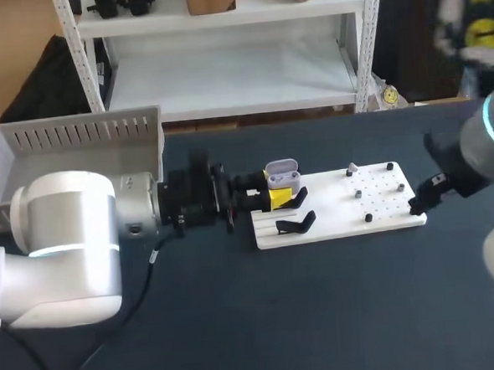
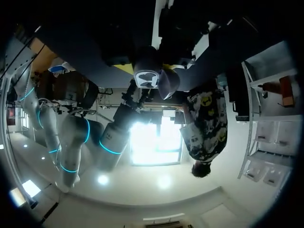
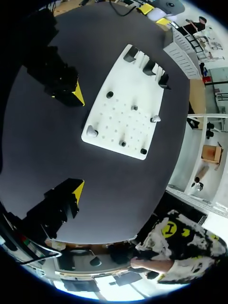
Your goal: Pick up each earbud case from the left stands, insert the matching earbuds, close the lid, and place the case in the box.
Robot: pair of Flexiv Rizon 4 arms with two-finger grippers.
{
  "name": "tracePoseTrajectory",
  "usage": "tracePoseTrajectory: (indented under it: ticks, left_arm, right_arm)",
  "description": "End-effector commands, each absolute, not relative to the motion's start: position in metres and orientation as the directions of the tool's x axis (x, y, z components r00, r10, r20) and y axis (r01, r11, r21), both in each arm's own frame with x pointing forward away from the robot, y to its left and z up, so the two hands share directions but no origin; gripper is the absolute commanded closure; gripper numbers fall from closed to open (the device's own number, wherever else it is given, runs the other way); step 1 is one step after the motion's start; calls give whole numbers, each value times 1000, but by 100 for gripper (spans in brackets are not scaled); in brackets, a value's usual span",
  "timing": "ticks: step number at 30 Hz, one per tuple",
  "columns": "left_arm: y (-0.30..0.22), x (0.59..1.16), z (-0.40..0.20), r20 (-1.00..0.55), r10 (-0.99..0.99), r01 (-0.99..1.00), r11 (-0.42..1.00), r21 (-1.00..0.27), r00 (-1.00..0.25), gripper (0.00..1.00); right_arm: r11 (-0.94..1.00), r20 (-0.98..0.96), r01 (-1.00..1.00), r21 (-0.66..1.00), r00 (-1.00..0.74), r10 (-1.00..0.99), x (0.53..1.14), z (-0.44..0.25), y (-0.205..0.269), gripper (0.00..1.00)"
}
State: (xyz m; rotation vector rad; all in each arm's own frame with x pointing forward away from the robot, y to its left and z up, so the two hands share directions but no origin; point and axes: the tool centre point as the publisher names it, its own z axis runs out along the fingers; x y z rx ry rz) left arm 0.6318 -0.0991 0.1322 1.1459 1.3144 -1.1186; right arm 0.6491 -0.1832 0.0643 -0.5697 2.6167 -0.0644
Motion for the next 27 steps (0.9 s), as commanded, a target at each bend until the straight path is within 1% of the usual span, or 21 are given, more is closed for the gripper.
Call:
tracePoseTrajectory:
  ticks: [1, 14, 15, 16, 17, 18, 19, 21, 24, 27]
  left_arm:
    - [-99, 630, 132, -999, 43, 992, 123, -20, -26, 100]
    - [-99, 630, 132, -999, 43, 992, 123, -20, -26, 100]
    - [-99, 630, 132, -999, 43, 992, 123, -20, -26, 100]
    - [-99, 630, 132, -999, 43, 992, 123, -20, -26, 100]
    - [-99, 630, 132, -999, 43, 992, 123, -20, -26, 100]
    - [-99, 630, 132, -999, 43, 992, 123, -20, -26, 100]
    - [-99, 630, 132, -999, 43, 992, 123, -20, -26, 100]
    - [-99, 630, 132, -999, 43, 992, 123, -20, -26, 100]
    - [-99, 630, 132, -999, 43, 992, 123, -20, -26, 100]
    - [-99, 630, 132, -999, 43, 992, 123, -20, -26, 100]
  right_arm:
    - [884, -390, -264, -386, -822, -416, 658, 62, -175, 0]
    - [846, -311, -307, -435, -831, -462, 657, 54, -167, 0]
    - [844, -303, -314, -434, -832, -465, 656, 53, -167, 2]
    - [842, -296, -318, -436, -833, -467, 655, 52, -167, 12]
    - [842, -293, -318, -436, -834, -467, 654, 51, -168, 15]
    - [840, -286, -321, -437, -836, -468, 653, 50, -168, 21]
    - [841, -282, -320, -437, -839, -466, 652, 49, -169, 24]
    - [846, -270, -315, -429, -850, -453, 649, 47, -170, 23]
    - [859, -259, -307, -409, -864, -432, 646, 44, -170, 26]
    - [862, -251, -308, -403, -869, -427, 644, 40, -169, 24]
